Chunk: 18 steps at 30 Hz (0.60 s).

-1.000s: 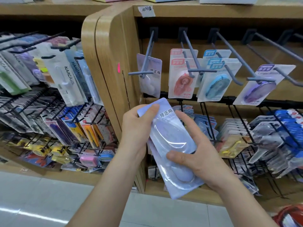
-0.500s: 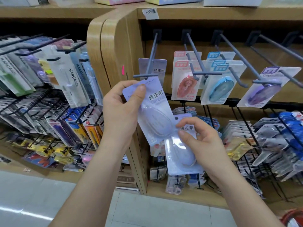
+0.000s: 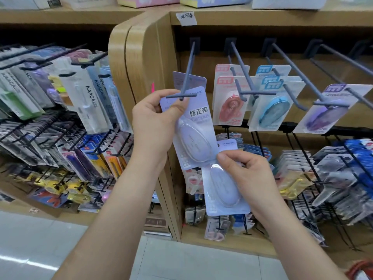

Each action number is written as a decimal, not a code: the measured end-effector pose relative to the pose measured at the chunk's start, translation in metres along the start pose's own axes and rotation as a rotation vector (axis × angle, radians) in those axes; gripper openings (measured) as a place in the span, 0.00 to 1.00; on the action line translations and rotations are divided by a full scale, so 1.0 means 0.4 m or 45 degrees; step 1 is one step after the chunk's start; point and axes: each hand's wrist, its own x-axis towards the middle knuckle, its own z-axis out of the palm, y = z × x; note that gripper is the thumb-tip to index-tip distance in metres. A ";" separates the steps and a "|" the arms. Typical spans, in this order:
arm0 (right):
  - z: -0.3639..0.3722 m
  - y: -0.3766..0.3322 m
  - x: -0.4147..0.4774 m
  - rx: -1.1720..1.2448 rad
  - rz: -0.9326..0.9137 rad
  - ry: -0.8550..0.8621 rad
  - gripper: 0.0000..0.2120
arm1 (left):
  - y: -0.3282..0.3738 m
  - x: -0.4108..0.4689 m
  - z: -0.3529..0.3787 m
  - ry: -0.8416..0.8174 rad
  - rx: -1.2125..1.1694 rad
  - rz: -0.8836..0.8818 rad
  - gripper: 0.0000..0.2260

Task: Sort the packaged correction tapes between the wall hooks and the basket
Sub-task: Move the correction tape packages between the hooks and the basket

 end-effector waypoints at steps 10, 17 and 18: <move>0.011 0.000 -0.003 -0.093 -0.057 0.005 0.05 | -0.004 0.008 -0.008 -0.060 -0.190 -0.256 0.06; 0.016 -0.013 -0.010 -0.029 -0.121 0.117 0.08 | -0.016 -0.087 -0.019 -0.075 0.152 -0.119 0.20; 0.016 -0.012 -0.010 -0.027 -0.119 0.122 0.08 | -0.018 -0.117 -0.023 -0.107 0.197 -0.112 0.26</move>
